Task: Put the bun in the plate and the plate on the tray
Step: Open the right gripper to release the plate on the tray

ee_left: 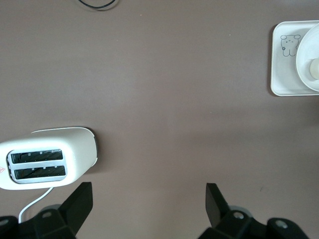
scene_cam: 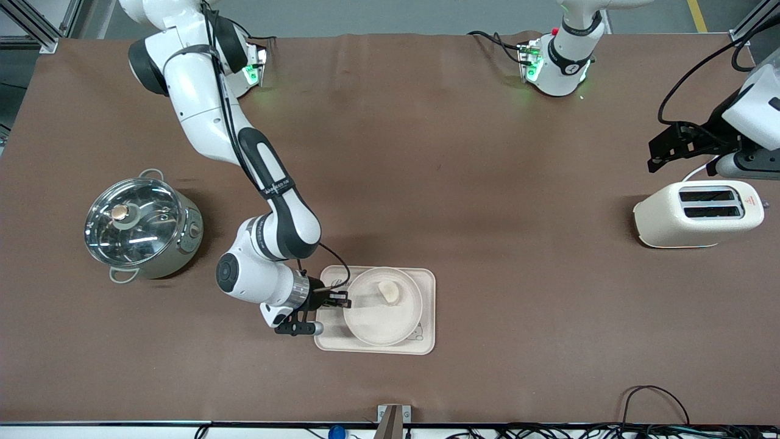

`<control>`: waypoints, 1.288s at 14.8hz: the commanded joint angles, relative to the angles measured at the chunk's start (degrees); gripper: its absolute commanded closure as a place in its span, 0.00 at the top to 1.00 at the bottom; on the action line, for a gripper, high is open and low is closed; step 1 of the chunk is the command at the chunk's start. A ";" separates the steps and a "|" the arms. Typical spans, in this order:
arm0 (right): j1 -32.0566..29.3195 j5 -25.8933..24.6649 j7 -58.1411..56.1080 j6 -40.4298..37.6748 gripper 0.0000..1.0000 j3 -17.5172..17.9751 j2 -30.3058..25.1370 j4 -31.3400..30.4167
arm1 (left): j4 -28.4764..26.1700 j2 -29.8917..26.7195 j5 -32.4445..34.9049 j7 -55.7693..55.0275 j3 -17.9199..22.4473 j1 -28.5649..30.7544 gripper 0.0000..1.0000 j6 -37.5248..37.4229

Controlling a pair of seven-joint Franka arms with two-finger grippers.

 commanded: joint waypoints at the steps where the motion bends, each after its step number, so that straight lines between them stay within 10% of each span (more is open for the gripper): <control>1: -0.53 1.04 -0.19 0.68 0.04 0.42 2.26 1.74 | -0.07 -0.41 -0.83 0.00 -0.02 0.19 1.00 -0.26; 4: -0.53 1.04 -0.10 0.68 0.34 0.42 2.18 1.65 | -0.07 -0.41 -0.83 0.00 -0.02 0.19 1.00 -0.26; 6: -0.62 0.77 0.07 0.25 1.00 0.33 1.74 1.65 | -0.07 -0.41 -0.83 0.00 -0.02 0.19 1.00 -0.26; 11: -1.32 -3.17 0.16 -12.37 1.00 -4.74 -5.54 1.21 | -0.07 -0.41 -0.83 0.00 -0.02 0.19 1.00 -0.26; 19: -2.28 -22.78 -0.89 -33.49 1.00 -14.34 -18.38 1.04 | -0.07 -0.41 -0.91 -0.35 -0.02 0.19 1.00 -0.26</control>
